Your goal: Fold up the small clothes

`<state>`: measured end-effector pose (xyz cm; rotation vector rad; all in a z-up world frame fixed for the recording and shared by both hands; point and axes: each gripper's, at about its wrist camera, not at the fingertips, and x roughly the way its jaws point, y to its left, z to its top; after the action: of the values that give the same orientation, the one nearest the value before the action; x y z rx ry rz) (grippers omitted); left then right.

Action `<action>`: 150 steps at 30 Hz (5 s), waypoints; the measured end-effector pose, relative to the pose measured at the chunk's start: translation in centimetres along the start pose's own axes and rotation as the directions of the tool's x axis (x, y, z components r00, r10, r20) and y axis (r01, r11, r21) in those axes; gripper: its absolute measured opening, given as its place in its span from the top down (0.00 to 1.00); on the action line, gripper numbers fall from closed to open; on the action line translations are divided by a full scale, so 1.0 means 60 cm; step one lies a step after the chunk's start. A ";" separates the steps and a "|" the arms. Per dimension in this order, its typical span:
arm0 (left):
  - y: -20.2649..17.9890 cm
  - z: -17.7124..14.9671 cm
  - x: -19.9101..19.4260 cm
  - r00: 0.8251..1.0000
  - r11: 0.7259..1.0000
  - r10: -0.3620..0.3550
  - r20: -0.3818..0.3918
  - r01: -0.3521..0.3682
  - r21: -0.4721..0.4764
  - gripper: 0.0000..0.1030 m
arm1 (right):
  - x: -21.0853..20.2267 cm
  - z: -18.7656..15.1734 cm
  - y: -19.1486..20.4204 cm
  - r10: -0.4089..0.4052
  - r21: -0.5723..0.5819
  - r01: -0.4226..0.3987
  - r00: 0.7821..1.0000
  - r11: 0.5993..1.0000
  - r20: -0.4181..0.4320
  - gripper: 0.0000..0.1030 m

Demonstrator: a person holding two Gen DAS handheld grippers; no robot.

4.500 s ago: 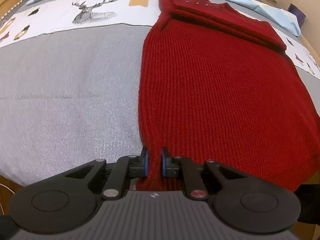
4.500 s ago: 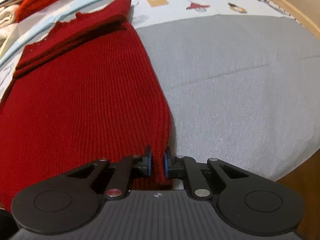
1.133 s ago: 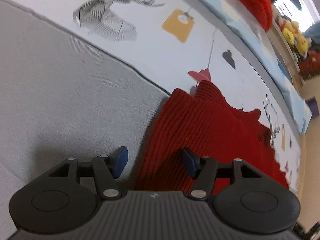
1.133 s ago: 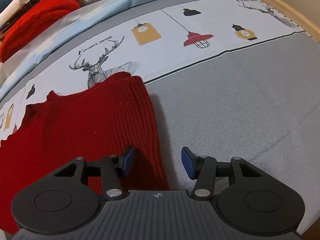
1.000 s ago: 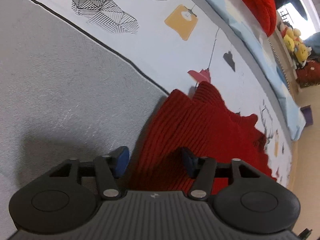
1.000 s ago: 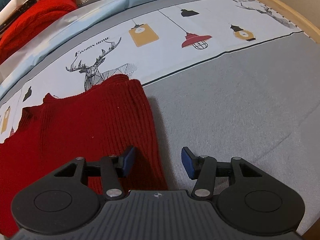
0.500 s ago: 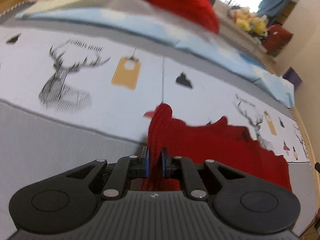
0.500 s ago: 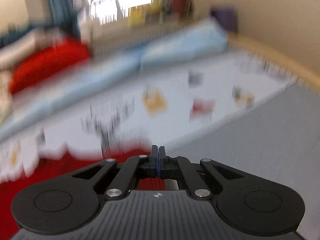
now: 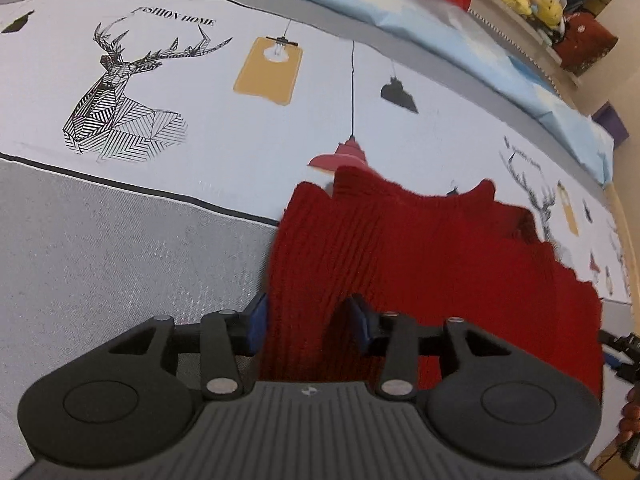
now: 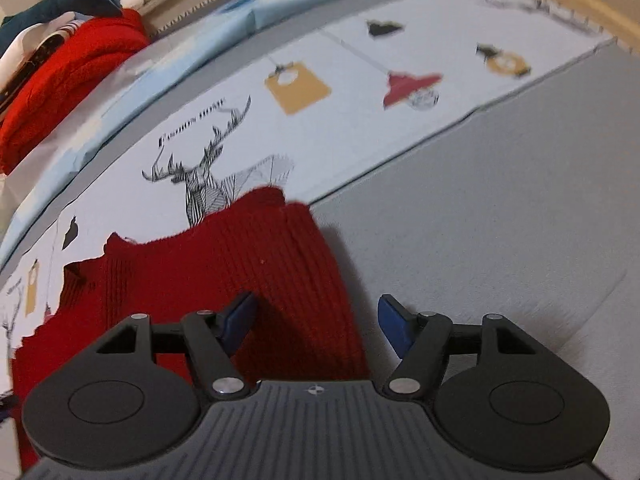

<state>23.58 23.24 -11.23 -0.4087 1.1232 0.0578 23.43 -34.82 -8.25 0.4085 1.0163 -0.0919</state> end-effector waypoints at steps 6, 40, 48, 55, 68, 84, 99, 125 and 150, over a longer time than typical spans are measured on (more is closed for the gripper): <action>-0.006 0.002 -0.011 0.999 0.999 0.015 0.045 -0.016 0.031 0.88 | -0.023 -0.018 0.055 -0.051 -0.204 0.074 0.992 0.976 0.114 0.90; -0.011 -0.022 -0.084 0.990 1.000 0.026 0.138 -0.026 0.001 0.49 | -0.024 -0.052 0.077 -0.068 -0.230 0.074 0.997 0.970 0.032 0.87; -0.023 -0.050 -0.089 0.998 0.992 0.031 0.063 -0.039 0.116 0.49 | -0.033 -0.055 0.058 -0.141 -0.145 0.149 0.988 0.978 0.070 0.86; -0.030 -0.088 -0.063 0.998 0.971 0.038 -0.041 -0.027 0.238 0.49 | -0.067 -0.062 0.079 -0.207 -0.204 0.238 0.965 0.950 0.164 0.67; -0.019 -0.131 -0.052 0.986 0.951 0.131 -0.102 -0.096 0.295 0.47 | -0.059 -0.086 0.063 -0.197 -0.294 0.175 0.979 0.939 -0.045 0.48; -0.042 -0.114 -0.126 0.990 0.966 0.123 0.066 -0.134 0.221 0.66 | -0.080 -0.111 0.034 -0.163 -0.337 0.114 0.979 0.935 -0.123 0.72; -0.043 -0.127 -0.101 0.981 0.946 0.194 0.015 -0.191 0.263 0.58 | -0.074 -0.119 0.048 -0.297 -0.471 0.212 0.948 0.856 -0.114 0.47; -0.037 -0.092 -0.362 0.866 0.968 0.128 0.483 -0.215 0.129 0.23 | -0.133 -0.107 0.081 -0.294 -0.381 0.328 0.945 0.864 0.144 0.42; 0.122 -0.098 -0.319 0.921 0.961 0.255 0.293 -0.274 0.027 0.22 | -0.166 -0.128 0.181 -0.096 -0.480 0.259 0.937 0.838 0.337 0.38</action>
<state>8.27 30.98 1.41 -0.1772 0.8827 0.3083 14.81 -23.10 -0.28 -0.1992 0.7338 -0.0431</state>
